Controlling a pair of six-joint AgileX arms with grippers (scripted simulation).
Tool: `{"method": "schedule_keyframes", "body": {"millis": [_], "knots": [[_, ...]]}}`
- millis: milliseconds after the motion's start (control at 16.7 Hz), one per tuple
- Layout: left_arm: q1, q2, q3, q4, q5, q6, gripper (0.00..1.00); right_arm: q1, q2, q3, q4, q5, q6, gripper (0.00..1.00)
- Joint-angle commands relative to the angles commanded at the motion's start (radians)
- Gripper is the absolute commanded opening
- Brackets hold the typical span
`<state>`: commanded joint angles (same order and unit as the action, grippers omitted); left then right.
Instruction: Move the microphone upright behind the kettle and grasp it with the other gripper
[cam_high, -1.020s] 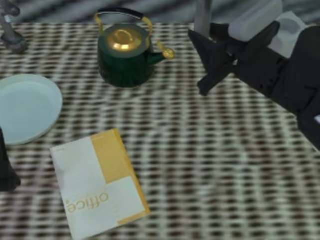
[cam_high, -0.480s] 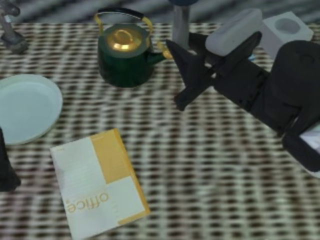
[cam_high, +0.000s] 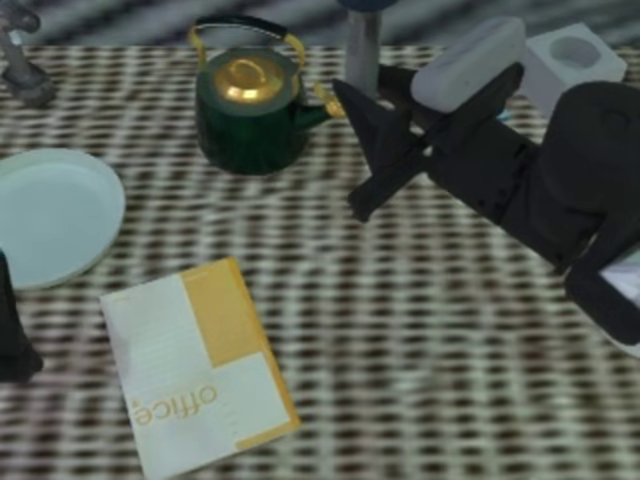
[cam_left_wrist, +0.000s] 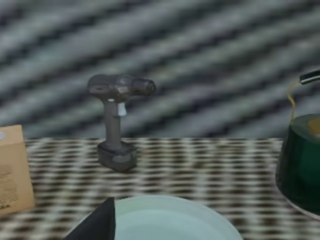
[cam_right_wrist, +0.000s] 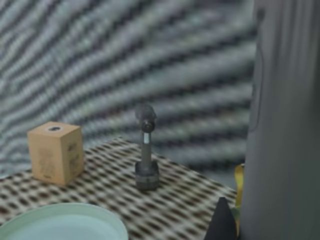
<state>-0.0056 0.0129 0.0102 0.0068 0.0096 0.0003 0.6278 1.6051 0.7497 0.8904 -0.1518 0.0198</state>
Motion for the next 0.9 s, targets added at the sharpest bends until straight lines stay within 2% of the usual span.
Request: {"method": "schedule_keyframes", "body": {"millis": [240, 900], "knots": [[-0.054, 0.152, 0.105, 0.071, 0.094, 0.003, 1.0, 0.0, 0.0, 0.0, 0.0, 0.0, 0.0, 0.0], [-0.289, 0.978, 0.555, 0.368, 0.511, 0.014, 1.0, 0.0, 0.0, 0.0, 0.0, 0.0, 0.0, 0.0]]}}
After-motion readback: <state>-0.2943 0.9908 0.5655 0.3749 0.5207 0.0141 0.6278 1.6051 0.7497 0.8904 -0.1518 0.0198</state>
